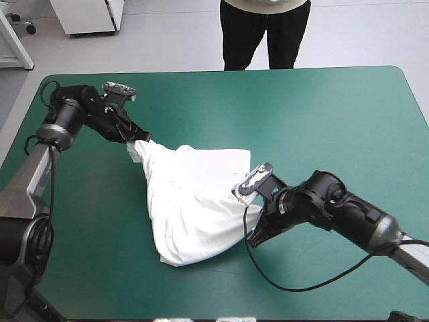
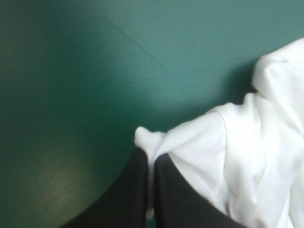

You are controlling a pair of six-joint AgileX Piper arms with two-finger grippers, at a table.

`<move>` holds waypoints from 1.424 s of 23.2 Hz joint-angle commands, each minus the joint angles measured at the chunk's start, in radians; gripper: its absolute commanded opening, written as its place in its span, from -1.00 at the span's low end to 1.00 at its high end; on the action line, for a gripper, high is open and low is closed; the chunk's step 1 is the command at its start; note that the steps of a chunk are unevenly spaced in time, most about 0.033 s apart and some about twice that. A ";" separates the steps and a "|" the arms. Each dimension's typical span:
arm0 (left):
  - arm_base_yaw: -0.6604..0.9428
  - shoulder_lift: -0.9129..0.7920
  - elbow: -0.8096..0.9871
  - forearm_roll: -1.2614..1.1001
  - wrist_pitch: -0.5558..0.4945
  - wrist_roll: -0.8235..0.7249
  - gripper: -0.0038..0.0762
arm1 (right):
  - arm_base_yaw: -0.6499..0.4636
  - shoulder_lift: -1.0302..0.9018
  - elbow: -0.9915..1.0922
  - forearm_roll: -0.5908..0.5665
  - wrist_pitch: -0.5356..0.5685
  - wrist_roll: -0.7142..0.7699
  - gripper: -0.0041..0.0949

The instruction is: Fold the cloth

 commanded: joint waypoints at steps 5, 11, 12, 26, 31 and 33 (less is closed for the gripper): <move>0.005 -0.249 -0.123 -0.021 -0.018 -0.001 -0.93 | -0.006 -0.117 -0.366 -0.280 -0.013 0.068 -0.94; 0.005 -0.362 -0.262 0.039 -0.037 -0.003 -0.93 | -0.006 -0.117 -0.651 -0.456 -0.013 0.059 -0.94; 0.005 -0.377 -0.297 0.065 -0.037 -0.010 -0.93 | -0.006 -0.117 -0.698 -0.488 -0.011 0.059 -0.94; 0.005 -0.506 -0.878 0.161 -0.038 -0.031 -0.93 | -0.006 -0.117 -1.345 -0.531 0.023 -0.201 -0.94; 0.005 -0.465 -0.807 0.154 0.016 -0.038 -0.93 | -0.006 -0.058 -1.346 -0.567 0.265 -0.154 -0.94; 0.005 -0.446 -0.735 0.155 0.026 -0.041 -0.93 | -0.006 -0.025 -1.332 -0.599 0.307 -0.103 -0.94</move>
